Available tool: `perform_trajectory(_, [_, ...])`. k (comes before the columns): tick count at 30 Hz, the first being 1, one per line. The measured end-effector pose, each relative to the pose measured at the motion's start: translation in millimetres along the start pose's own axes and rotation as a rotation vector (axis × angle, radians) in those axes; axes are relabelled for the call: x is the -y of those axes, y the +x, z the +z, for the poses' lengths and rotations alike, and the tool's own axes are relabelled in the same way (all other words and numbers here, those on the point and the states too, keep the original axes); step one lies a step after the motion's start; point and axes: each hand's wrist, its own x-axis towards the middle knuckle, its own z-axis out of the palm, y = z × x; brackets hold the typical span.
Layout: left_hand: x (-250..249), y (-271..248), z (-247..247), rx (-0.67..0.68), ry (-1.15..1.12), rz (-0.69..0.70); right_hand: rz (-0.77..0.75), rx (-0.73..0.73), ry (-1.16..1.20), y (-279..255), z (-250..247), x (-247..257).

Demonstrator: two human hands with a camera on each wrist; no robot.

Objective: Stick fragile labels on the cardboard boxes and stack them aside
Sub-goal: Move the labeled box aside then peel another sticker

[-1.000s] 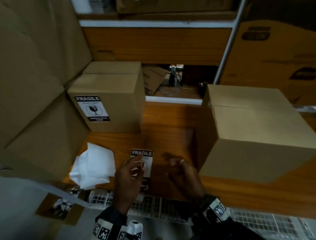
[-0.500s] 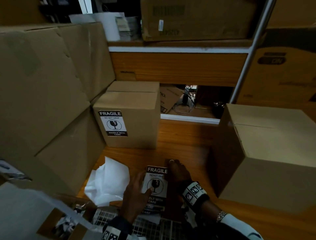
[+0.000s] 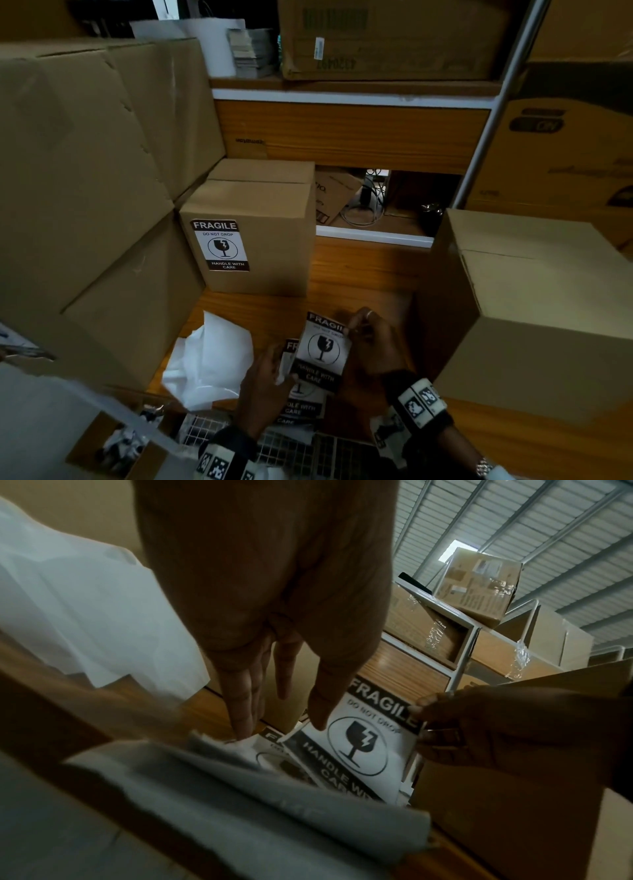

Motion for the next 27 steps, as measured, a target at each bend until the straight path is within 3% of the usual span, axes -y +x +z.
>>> perform_trajectory(5, [-42.3,-6.5,-8.1,-0.04,-0.125,0.026,0.002,-0.058,0.243,-30.0,-46.3,21.0])
perform_trajectory(9, [-103.7,-20.6,-5.7,0.025,-0.292,0.123,0.061,-0.015,0.382,-66.4,-78.8,44.9])
perform_trajectory(13, [-136.6,-28.0,19.0,0.133,-0.38,0.137,0.137,0.001,0.414,-99.5,-104.8,53.8])
perform_trajectory(17, [-156.7,-38.4,49.1,0.285,-0.456,0.112,0.171,-0.132,0.399,-129.4,-130.3,52.4])
perform_trajectory(22, [-167.2,-54.8,74.9,0.342,-0.487,0.131,0.115,-0.256,0.28,-159.0,-153.3,35.5])
perform_trajectory(27, [-186.7,-77.3,89.2,0.472,-0.453,0.209,0.003,-0.27,0.223,-178.0,-175.7,20.7])
